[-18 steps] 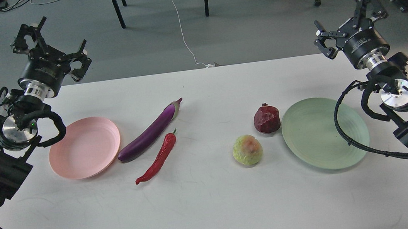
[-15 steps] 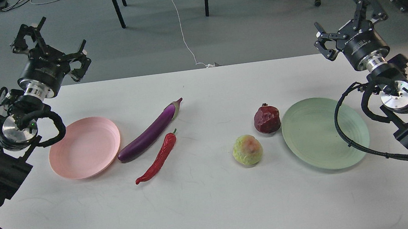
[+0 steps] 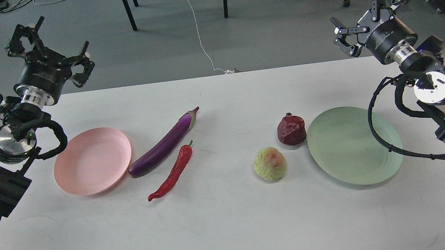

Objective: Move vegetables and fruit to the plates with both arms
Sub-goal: 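Move the right gripper over the dark red pomegranate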

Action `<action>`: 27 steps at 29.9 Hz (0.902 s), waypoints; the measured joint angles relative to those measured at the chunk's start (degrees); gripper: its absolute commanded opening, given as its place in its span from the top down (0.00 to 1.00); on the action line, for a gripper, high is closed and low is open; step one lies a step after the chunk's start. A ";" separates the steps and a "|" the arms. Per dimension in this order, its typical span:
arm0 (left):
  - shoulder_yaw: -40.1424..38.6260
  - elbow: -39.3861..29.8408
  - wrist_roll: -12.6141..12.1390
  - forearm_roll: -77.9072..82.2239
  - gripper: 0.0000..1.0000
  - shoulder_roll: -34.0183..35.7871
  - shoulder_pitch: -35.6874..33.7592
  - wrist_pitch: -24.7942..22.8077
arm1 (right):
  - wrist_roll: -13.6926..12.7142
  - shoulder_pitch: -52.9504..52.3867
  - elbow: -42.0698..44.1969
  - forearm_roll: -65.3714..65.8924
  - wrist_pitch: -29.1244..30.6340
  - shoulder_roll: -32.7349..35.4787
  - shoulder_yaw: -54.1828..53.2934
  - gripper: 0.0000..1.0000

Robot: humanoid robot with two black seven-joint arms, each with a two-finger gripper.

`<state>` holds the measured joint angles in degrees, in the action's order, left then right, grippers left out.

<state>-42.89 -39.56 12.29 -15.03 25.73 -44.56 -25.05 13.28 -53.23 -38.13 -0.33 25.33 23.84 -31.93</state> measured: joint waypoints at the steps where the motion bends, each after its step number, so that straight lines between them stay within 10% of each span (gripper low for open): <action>1: -0.03 -0.02 0.00 -0.02 0.02 0.10 0.00 -0.01 | -0.03 -2.20 -0.39 0.35 0.00 0.62 3.88 0.01; 13: -0.11 -0.08 1.01 -0.09 0.02 1.83 0.09 -0.96 | -0.33 -27.98 -6.38 23.27 -0.55 1.75 44.60 0.02; 27: 0.52 -0.08 4.74 0.00 0.02 2.97 0.26 -1.53 | 4.48 -41.21 -5.49 49.78 -1.69 -18.11 80.77 0.04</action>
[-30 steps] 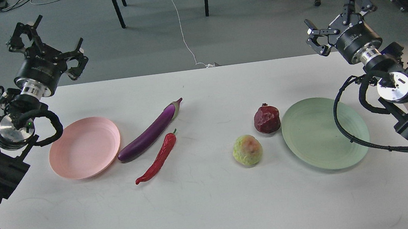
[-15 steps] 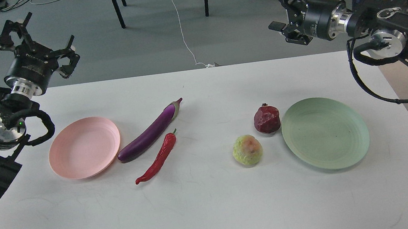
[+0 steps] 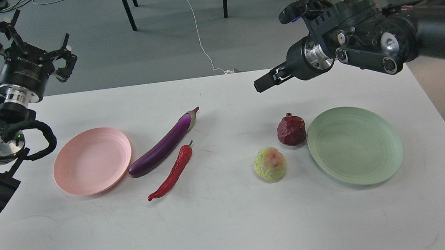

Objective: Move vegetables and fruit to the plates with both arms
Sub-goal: 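Move the right gripper over the dark red pomegranate, then grasp the pomegranate with the right gripper, then place the pomegranate on the pale green plate and release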

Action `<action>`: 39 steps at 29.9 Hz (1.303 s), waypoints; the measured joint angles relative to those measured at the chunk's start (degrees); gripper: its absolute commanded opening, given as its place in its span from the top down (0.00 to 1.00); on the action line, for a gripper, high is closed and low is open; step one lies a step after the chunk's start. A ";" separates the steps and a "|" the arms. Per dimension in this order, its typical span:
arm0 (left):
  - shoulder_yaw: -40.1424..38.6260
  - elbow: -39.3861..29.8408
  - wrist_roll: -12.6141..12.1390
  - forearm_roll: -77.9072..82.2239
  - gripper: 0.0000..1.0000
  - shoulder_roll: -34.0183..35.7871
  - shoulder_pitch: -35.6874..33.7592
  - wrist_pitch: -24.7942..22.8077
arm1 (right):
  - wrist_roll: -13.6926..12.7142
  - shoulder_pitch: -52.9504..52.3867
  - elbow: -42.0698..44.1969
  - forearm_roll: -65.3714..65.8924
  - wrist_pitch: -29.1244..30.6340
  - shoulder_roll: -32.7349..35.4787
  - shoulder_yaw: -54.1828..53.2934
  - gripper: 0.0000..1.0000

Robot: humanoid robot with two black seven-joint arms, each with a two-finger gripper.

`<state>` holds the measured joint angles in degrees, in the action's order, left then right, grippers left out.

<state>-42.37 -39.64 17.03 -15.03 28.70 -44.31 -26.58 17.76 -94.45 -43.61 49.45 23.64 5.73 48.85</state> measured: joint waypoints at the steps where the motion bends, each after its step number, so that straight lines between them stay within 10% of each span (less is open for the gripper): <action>1: 0.02 0.03 0.00 0.00 0.02 0.17 0.00 -0.24 | 0.48 0.00 0.12 0.39 0.00 -0.84 1.35 0.04; 17: 0.18 0.09 -0.16 0.01 0.02 0.84 1.05 -1.41 | 1.43 7.54 2.24 1.10 -0.08 -3.14 6.43 0.18; 24: 0.27 0.09 -0.23 0.02 0.02 0.84 1.40 -1.42 | 1.40 9.81 3.78 1.06 -0.12 -3.04 6.49 0.56; 39: 0.43 0.09 -0.15 0.01 0.02 1.70 1.40 -1.41 | 1.16 1.71 -4.62 1.45 -1.67 13.11 0.88 0.57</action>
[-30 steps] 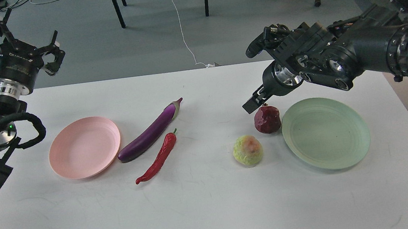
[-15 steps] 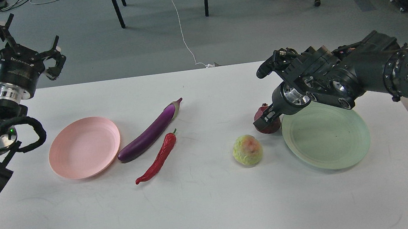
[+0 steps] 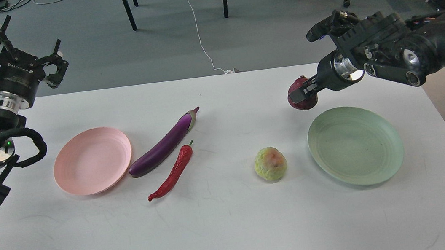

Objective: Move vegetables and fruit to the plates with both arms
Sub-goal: 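Place the pomegranate on the pale green plate and release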

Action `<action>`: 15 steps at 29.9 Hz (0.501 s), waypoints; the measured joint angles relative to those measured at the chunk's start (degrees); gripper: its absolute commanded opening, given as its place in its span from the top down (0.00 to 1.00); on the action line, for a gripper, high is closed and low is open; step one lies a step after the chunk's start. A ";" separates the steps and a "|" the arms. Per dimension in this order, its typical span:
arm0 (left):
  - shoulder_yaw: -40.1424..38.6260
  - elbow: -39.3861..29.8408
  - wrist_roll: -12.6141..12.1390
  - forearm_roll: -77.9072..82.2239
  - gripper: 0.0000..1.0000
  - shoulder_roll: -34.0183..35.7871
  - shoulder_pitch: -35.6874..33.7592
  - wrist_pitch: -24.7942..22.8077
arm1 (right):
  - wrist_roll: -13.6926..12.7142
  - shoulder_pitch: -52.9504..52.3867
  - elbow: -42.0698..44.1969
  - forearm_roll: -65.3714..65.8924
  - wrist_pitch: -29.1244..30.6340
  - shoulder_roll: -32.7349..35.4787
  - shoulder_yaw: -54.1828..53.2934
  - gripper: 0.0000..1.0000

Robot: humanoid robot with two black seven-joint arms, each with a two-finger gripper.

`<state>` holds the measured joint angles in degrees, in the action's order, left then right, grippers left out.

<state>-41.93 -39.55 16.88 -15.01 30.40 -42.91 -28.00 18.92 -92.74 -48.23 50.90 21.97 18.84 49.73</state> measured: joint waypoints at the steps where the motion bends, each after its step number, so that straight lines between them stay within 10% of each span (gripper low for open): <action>1: 0.01 0.00 0.00 0.00 0.02 0.00 0.00 0.00 | -0.03 -0.43 -2.00 0.32 0.00 1.99 0.04 0.57; 10: 0.09 0.00 0.06 0.06 0.02 -0.20 0.00 0.00 | -0.08 5.76 -7.46 4.44 -2.24 13.12 -0.27 0.50; 15: 0.10 -0.01 0.08 0.07 0.02 -0.40 0.00 0.01 | -0.08 9.14 -7.10 4.55 -3.50 13.95 -0.34 0.22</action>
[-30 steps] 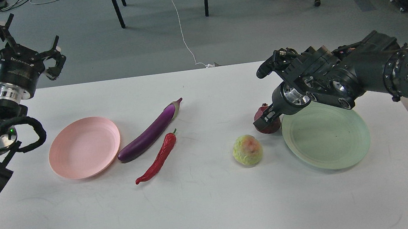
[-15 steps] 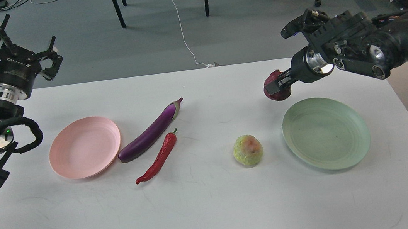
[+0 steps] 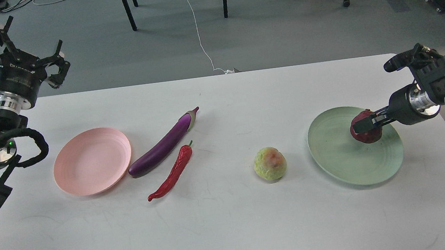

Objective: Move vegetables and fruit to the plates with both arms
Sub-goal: 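Place the pomegranate on the pale green plate and release, then grasp the pale green fig with the right gripper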

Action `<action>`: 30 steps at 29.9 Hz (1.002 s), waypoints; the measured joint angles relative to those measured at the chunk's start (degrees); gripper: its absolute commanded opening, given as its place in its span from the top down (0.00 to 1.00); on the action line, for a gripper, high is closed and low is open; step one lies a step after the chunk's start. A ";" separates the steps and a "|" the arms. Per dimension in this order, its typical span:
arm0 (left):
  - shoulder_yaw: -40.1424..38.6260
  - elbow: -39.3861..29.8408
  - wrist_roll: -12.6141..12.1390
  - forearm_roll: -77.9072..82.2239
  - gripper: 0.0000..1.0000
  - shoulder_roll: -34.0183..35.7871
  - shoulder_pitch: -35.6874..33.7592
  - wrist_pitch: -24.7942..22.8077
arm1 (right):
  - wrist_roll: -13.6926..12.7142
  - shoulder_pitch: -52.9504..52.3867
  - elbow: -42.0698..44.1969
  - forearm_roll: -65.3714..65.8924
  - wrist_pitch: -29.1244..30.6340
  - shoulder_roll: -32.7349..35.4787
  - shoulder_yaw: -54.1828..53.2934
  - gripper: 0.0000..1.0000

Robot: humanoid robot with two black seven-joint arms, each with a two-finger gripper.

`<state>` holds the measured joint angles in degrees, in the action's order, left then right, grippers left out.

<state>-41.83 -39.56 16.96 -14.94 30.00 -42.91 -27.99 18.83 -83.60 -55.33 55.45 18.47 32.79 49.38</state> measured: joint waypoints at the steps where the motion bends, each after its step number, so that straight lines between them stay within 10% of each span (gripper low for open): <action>1: 0.00 0.00 0.00 0.00 0.02 -0.01 0.00 0.02 | 0.00 0.23 0.04 0.00 -0.08 0.03 0.00 0.14; 14: -0.09 -0.03 -0.02 -0.07 0.02 0.30 0.00 0.02 | 0.01 -4.98 -0.17 -0.27 1.89 -1.30 -0.05 0.02; 30: -0.11 -1.06 0.06 -0.03 0.02 1.92 0.91 0.01 | 0.05 -10.28 -3.24 -8.93 4.88 -25.68 -0.02 0.03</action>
<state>-41.95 -40.62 17.02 -14.97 31.92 -41.99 -27.97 18.89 -93.88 -58.57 46.52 23.35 7.11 49.36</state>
